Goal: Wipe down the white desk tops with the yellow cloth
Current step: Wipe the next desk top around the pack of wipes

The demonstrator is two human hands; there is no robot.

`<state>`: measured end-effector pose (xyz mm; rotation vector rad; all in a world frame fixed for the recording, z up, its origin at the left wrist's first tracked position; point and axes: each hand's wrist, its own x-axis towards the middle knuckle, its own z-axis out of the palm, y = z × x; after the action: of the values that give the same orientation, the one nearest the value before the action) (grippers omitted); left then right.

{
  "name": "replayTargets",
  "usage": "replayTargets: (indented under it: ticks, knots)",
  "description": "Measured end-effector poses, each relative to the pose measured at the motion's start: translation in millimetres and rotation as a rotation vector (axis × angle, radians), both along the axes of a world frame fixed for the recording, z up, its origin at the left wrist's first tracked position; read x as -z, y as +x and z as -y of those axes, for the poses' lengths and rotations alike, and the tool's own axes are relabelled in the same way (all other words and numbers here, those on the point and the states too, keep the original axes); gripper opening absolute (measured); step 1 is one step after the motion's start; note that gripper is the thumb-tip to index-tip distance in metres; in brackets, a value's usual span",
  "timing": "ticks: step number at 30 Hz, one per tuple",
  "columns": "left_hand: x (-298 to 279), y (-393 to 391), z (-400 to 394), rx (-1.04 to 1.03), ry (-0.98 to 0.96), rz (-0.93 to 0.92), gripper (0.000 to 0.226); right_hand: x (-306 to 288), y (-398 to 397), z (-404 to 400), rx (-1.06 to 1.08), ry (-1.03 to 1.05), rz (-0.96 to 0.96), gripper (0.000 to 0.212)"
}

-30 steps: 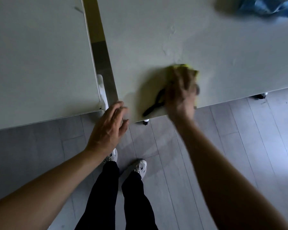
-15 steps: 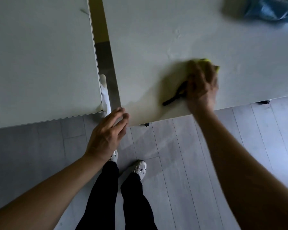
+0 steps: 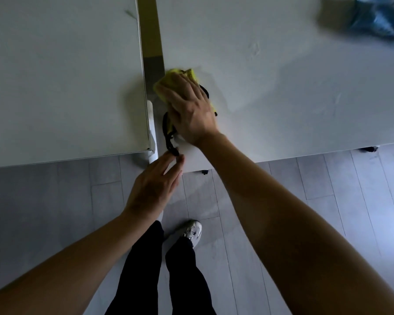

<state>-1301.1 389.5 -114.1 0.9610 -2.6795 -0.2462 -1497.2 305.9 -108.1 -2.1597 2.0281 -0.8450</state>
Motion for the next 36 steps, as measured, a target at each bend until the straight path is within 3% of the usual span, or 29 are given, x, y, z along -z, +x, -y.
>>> replayTargets:
  ticks: [2, 5, 8, 11, 13, 17, 20, 23, 25, 29, 33, 36]
  knots:
    - [-2.4, -0.5, 0.6, -0.011, 0.002, -0.025, 0.034, 6.2, -29.4, -9.0, 0.071, -0.014, 0.012, 0.046]
    - [-4.2, -1.3, -1.0, -0.006, 0.015, -0.054, 0.037, 12.1, -108.6, -33.4, 0.405, 0.026, 0.048, 0.053]
    - [-4.0, -1.0, -0.9, 0.011, 0.021, -0.06, 0.038, 6.0, -189.2, -69.7, 0.621, 0.089, 0.004, 0.047]
    - [-2.1, -2.7, -2.7, 0.001, 0.016, -0.07, 0.032, -1.9, -205.4, -76.9, 0.762, 0.132, 0.112, 0.047]
    - [-3.3, -4.9, -5.7, -0.024, 0.032, -0.081, 0.033, -0.6, -179.5, -62.1, 0.735, 0.117, 0.086, 0.052]
    - [-8.8, -8.5, -5.8, -0.054, 0.022, -0.038, 0.038, 4.2, -85.5, -9.6, 0.302, 0.024, 0.019, 0.053]
    - [-19.2, -14.9, -0.9, -0.092, 0.026, 0.017, 0.025, -3.0, -23.3, 11.2, 0.072, 0.012, 0.006, 0.048]
    - [-27.0, -25.7, 12.4, -0.097, 0.037, 0.043, 0.015, -3.2, -30.0, 10.8, -0.01, 0.047, -0.01, 0.046]
    - [-25.9, -33.3, 24.1, -0.093, 0.037, 0.045, 0.019, 2.6, -59.1, 3.6, 0.063, 0.028, 0.004, 0.047]
    - [-16.2, -61.5, 51.9, -0.1, 0.085, 0.02, 0.04, 5.5, -151.3, -15.0, 0.442, 0.034, 0.043, 0.047]
    - [-2.9, -82.6, 67.2, -0.16, 0.182, 0.0, 0.054, -2.9, -206.8, -7.6, 0.691, 0.103, 0.069, 0.045]
    - [7.3, -81.8, 66.6, -0.152, 0.221, -0.082, 0.053, -2.7, -191.6, 17.4, 0.676, 0.138, 0.058, 0.049]
